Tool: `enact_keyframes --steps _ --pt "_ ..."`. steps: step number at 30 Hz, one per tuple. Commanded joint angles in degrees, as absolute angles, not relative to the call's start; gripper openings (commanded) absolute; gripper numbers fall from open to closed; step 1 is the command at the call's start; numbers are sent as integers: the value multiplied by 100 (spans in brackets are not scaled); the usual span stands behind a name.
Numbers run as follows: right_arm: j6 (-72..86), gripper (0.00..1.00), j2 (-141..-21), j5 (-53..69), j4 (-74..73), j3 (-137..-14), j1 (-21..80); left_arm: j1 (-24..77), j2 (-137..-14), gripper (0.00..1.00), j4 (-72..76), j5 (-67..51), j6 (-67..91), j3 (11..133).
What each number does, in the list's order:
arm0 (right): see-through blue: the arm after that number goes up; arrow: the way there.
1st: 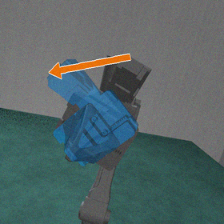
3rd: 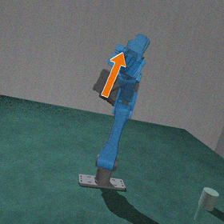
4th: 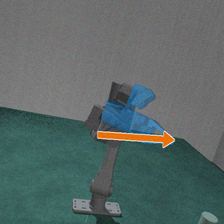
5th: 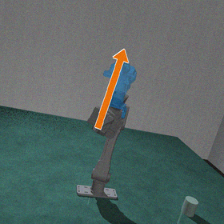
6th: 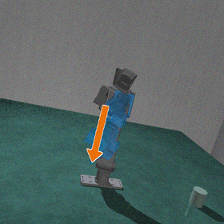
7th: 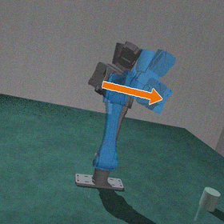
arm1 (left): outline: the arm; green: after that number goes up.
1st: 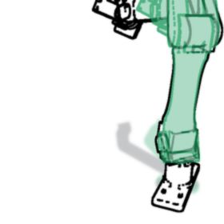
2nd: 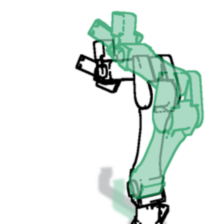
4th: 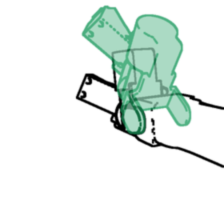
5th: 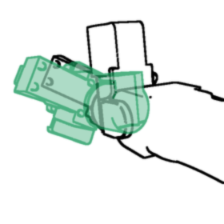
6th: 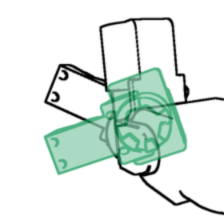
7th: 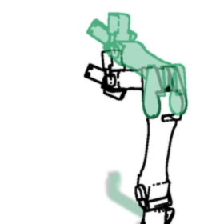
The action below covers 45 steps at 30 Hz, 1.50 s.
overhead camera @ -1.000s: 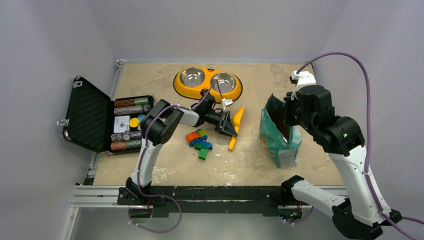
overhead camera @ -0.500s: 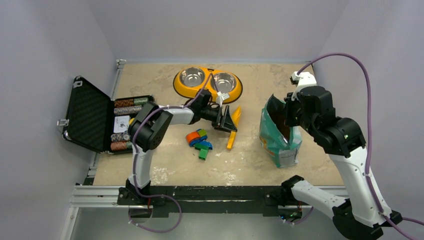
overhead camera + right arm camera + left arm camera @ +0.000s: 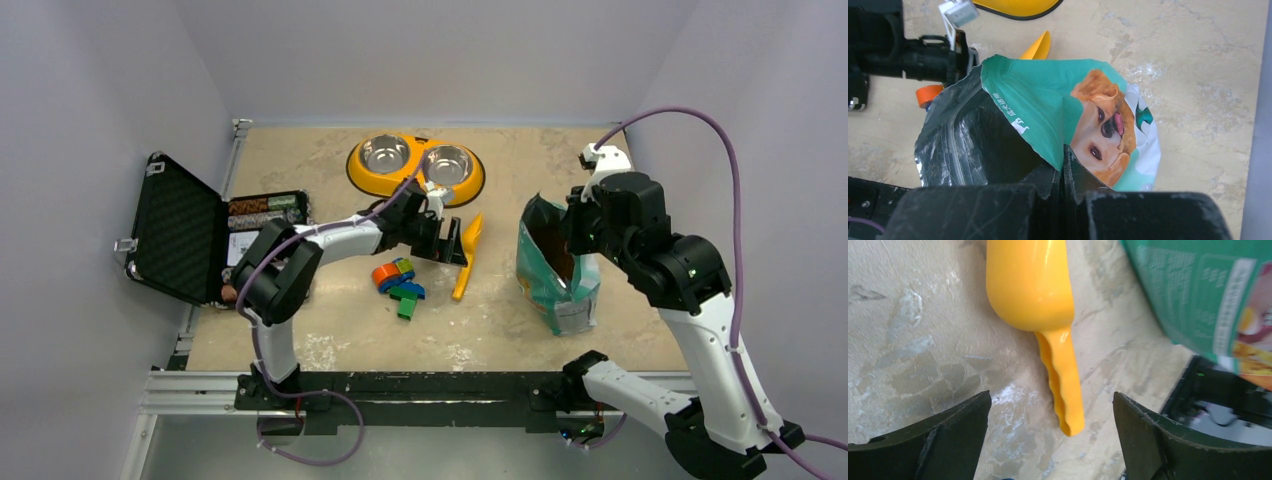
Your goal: Serve the pet food
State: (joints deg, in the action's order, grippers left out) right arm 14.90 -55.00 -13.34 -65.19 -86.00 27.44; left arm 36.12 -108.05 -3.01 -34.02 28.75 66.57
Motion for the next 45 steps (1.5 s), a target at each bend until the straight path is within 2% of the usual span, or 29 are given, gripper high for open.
enact_keyframes --steps 1,4,12,16,22,25,31,32,33,34,36,39,43,45 --pt "1780 0 -5471 -926 -6598 -8587 2785 4283 -10488 98 -195 -1494 2474 6459" --pt "1841 0 -5533 -806 -6626 -8658 2781 4607 -10439 99 728 -848 2683 6105" --pt "1980 0 -5666 -641 -6777 -8922 2784 5287 -10603 99 1327 1311 2604 5805" --pt "2026 0 -5590 -524 -6861 -8865 2778 5505 -11002 83 2031 1782 2418 5694" --pt "2057 0 -5398 -468 -6820 -8714 2780 5977 -11476 68 2633 2798 2224 5728" --pt "2092 0 -5302 -529 -6755 -8601 2781 6204 -11686 55 3118 3290 2113 5543" --pt "2145 0 -4942 -663 -6560 -8164 2778 6547 -12434 46 3743 3729 2042 5382" --pt "2145 0 -4913 -701 -6531 -8097 2781 6555 -12489 40 3781 3698 2069 5341" --pt "2159 0 -4911 -723 -6529 -8062 2781 6556 -12471 28 3772 3672 2081 5281" --pt "2180 0 -4919 -729 -6546 -8068 2781 6552 -12354 11 3640 3637 2108 5197" --pt "2201 0 -4962 -732 -6563 -8166 2786 6514 -11846 0 3187 3414 2215 4955" --pt "2203 0 -5175 -951 -6762 -8568 2780 6384 -10497 0 1128 2594 2835 4977" --pt "2142 0 -5507 -1372 -6957 -9140 2777 6150 -8632 0 -1319 951 3819 5296" --pt "2083 0 -5555 -1478 -6783 -9114 2785 6040 -8089 0 -2399 303 4299 5578"
